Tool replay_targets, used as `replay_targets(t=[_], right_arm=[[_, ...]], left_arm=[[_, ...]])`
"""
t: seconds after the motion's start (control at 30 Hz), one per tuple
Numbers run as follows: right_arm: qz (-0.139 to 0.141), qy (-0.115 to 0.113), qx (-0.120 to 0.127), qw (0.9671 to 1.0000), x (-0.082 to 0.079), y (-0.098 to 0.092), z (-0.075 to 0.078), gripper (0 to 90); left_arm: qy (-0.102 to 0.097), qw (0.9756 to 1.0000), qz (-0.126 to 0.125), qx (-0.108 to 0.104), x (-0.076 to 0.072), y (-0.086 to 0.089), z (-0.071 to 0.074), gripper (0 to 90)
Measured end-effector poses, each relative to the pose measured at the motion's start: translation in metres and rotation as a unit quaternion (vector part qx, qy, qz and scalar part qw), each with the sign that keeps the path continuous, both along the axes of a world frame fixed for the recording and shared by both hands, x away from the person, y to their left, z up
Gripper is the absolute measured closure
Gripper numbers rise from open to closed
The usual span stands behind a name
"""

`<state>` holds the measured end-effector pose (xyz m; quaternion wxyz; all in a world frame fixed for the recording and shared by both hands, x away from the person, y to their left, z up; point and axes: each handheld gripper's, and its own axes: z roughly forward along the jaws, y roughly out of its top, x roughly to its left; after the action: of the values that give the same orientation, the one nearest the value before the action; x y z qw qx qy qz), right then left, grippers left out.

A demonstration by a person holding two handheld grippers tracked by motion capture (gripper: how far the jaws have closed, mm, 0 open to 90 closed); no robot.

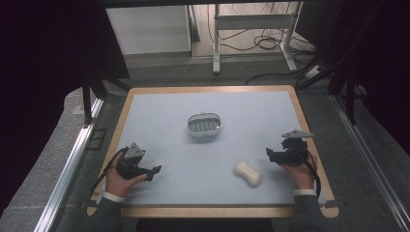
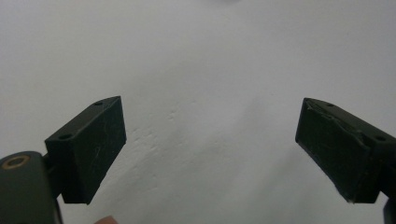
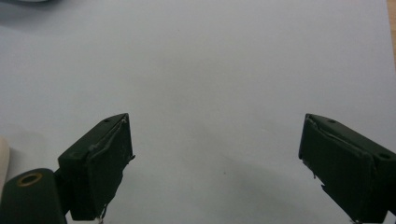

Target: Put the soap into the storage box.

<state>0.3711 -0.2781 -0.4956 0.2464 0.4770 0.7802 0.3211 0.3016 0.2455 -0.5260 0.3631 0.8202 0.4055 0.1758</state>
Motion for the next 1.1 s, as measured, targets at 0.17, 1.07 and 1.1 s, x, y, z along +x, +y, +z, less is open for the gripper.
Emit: replay_targets(t=[0.17,1.07,1.1], right_arm=[[0.003,0.003,0.000,1.0000,0.0001,0.0003,-0.0004,9.5],[0.023,0.008,0.024,0.9994,-0.0066,-0.0058,0.0094,15.4],[0.023,0.008,0.024,0.9994,-0.0066,-0.0058,0.0094,15.4]], left_arm=[[-0.002,1.0000,0.003,0.000,-0.0008,0.0010,0.0005,9.1],[-0.001,1.0000,-0.001,0.001,0.0007,-0.0001,-0.0003,9.1],[-0.001,1.0000,-0.001,0.001,0.0006,-0.0005,-0.0005,9.1]])
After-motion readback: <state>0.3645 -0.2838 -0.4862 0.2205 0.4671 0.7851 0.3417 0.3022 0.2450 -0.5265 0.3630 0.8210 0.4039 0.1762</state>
